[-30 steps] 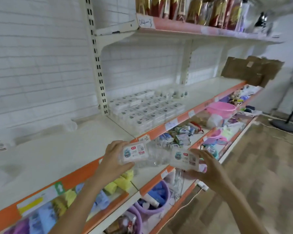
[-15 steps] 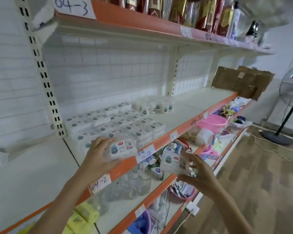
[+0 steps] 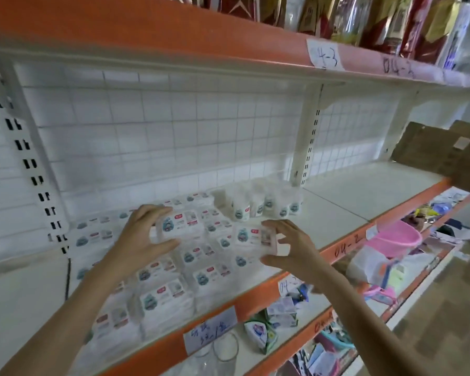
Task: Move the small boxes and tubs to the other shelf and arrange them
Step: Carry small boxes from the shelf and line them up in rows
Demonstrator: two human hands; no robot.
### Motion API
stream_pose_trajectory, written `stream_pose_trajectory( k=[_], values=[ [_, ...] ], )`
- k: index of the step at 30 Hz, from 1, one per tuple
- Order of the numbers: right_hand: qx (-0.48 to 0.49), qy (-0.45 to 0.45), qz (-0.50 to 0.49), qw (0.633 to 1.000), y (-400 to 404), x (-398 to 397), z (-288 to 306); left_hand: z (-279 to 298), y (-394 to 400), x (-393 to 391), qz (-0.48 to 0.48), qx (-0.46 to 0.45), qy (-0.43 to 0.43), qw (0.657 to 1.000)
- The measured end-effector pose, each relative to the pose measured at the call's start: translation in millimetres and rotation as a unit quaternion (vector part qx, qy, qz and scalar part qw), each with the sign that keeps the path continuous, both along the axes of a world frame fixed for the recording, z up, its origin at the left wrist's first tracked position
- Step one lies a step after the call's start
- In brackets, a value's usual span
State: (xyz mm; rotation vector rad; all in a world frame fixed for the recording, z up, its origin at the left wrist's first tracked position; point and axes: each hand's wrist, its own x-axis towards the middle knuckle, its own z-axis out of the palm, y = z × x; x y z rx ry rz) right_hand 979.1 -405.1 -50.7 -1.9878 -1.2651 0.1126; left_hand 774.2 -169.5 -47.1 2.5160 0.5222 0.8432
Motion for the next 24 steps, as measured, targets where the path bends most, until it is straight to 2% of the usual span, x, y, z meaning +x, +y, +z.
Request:
stream_pose_trajectory(
  k=[6,12,17,24],
  values=[
    [-0.018,0.013,0.099,0.995,78.4,62.3,5.0,1.2,38.7,31.5,0.101,-0.012,0.066,0.993],
    [-0.091,0.031,0.172,0.980,150.5,102.0,4.7,-5.8,44.3,54.3,0.146,-0.037,0.163,0.975],
    [-0.146,0.039,0.241,0.959,185.1,112.2,-7.8,-9.6,39.2,61.3,0.213,0.013,0.216,0.953],
    [-0.114,0.008,0.293,0.949,197.7,114.4,-20.2,-14.4,35.6,65.8,0.259,0.032,0.245,0.934]
  ],
)
